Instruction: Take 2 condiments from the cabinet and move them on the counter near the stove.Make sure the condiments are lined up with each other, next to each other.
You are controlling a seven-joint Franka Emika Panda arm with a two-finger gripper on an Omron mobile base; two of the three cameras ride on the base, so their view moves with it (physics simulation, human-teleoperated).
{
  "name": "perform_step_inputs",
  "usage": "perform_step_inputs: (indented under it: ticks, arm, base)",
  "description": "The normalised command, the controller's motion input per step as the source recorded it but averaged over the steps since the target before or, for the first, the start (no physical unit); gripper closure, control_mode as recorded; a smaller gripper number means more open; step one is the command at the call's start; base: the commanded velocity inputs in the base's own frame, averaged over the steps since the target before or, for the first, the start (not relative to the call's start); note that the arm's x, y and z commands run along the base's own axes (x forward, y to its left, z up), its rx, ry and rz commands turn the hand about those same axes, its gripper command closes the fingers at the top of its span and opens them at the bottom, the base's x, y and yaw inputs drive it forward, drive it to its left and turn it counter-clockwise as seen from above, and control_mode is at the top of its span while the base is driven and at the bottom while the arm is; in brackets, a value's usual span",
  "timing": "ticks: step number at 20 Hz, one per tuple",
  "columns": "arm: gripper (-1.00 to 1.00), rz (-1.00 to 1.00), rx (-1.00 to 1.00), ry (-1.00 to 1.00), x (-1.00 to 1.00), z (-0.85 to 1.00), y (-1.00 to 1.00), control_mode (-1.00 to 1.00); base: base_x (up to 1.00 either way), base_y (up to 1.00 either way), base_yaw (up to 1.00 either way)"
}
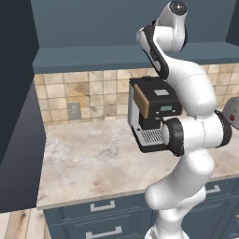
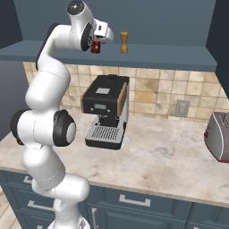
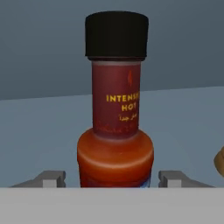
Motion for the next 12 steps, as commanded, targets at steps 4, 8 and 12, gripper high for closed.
perform_step_inputs:
  ticks: [4, 8, 12]
  arm:
    - [1.0, 0.0, 0.0, 0.0, 0.0, -0.02, 0.0, -1.0]
    - [1.0, 0.0, 0.0, 0.0, 0.0, 0.0, 0.0, -1.0]
    - [1.0, 0.0, 0.0, 0.0, 0.0, -0.02, 0.0, -1.0]
  base:
    - [0.0, 0.0, 0.0]
    - [0.0, 0.0, 0.0]
    - [0.0, 0.0, 0.0]
